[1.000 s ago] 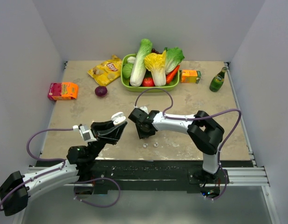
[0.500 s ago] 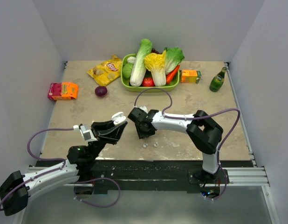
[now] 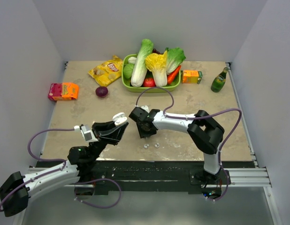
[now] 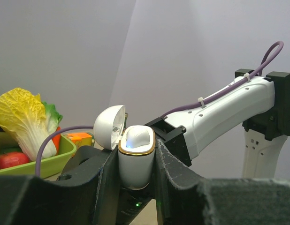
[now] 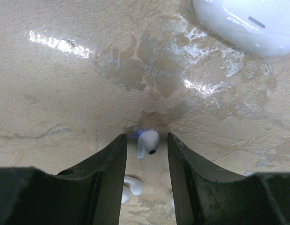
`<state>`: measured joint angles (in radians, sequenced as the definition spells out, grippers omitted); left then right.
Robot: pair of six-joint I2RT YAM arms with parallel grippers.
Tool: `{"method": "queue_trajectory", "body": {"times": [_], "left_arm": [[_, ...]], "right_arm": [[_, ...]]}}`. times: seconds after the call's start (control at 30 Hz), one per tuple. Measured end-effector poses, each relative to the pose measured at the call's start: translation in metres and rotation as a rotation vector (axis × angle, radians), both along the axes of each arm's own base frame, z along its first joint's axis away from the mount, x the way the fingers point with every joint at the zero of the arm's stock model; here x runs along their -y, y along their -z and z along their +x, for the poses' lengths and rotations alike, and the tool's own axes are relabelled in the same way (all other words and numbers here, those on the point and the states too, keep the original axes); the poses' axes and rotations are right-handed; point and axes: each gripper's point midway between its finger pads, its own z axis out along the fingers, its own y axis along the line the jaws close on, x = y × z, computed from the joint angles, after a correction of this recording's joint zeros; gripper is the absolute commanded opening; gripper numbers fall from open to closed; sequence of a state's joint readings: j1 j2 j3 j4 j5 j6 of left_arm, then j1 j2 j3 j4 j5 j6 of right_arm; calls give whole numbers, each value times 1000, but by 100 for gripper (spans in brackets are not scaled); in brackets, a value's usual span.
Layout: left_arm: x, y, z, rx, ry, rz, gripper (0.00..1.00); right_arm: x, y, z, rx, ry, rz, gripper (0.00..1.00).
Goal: Insert the wireless bluetooth earbuds into the charging case
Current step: Pick up the earbud from the center of the board.
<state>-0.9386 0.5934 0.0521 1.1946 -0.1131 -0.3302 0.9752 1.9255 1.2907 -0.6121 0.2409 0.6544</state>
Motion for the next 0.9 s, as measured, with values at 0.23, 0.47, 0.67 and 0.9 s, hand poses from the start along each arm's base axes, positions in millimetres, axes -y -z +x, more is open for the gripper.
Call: {"method": "queue_trajectory", "body": {"times": [0.23,0.47,0.67,0.9], "left_arm": [[0,-1,0,1,0,-2,0],[0,0,0,1,0,-1,0],[0,0,0,0,0,-1,0],[1,2,1,-6,0,7,0]], "right_arm": [[1,0,4,5,7,0,41],[1,1,4,10,2,3,34],[1,1,5,17,0,10,29],[1,1,5,23,-1,20,18]]}}
